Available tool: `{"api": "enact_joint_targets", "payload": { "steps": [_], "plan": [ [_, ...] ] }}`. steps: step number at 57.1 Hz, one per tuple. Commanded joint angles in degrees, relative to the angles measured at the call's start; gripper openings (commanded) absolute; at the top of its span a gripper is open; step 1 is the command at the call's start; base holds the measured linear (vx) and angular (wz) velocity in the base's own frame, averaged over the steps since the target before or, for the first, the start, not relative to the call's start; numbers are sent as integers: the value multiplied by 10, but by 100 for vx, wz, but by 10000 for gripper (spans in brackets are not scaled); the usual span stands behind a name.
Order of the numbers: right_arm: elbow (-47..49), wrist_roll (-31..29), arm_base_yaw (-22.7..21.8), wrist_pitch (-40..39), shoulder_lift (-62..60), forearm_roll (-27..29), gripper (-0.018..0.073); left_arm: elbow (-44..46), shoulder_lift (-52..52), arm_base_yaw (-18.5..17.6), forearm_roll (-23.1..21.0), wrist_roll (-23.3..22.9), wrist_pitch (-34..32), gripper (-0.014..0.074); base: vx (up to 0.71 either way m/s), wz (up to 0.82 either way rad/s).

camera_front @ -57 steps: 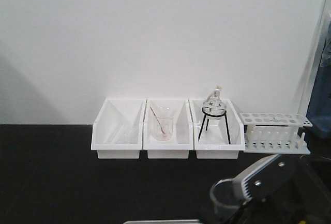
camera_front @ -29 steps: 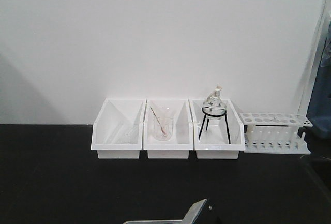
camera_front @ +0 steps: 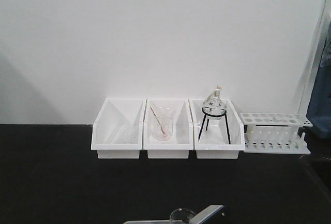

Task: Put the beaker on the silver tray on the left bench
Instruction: 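Lower the held beaker onto the silver tray with the right gripper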

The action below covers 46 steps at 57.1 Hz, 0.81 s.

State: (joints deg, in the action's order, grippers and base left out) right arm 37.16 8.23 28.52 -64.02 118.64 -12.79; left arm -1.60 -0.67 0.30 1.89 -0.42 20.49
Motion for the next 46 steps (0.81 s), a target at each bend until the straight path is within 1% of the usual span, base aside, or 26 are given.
{"api": "enact_joint_targets", "payload": {
  "steps": [1,10,16,23,39,46],
  "plan": [
    [11,-8,-2,-67,-13,15,9,-16,-9,-4,-1,-2,-45,1,0,0],
    [11,-8,-2,-63,-8,14,57,-16,-9,-4,-1,-2,-45,1,0,0],
    [11,-14,-2,-56,-8,17,119,-16,-9,-4,-1,-2,-45,1,0,0],
    [11,-15,-2,-42,-8,17,235,-16,-9,-4,-1,-2,-45,1,0,0],
    [11,-18,-2,-38,-8,21,574,-16,-9,-4,-1,-2,-45,1,0,0],
    [11,-20,-2,-38,-8,36,666,-16,-9,-4,-1,-2,-45,1,0,0]
  ]
}}
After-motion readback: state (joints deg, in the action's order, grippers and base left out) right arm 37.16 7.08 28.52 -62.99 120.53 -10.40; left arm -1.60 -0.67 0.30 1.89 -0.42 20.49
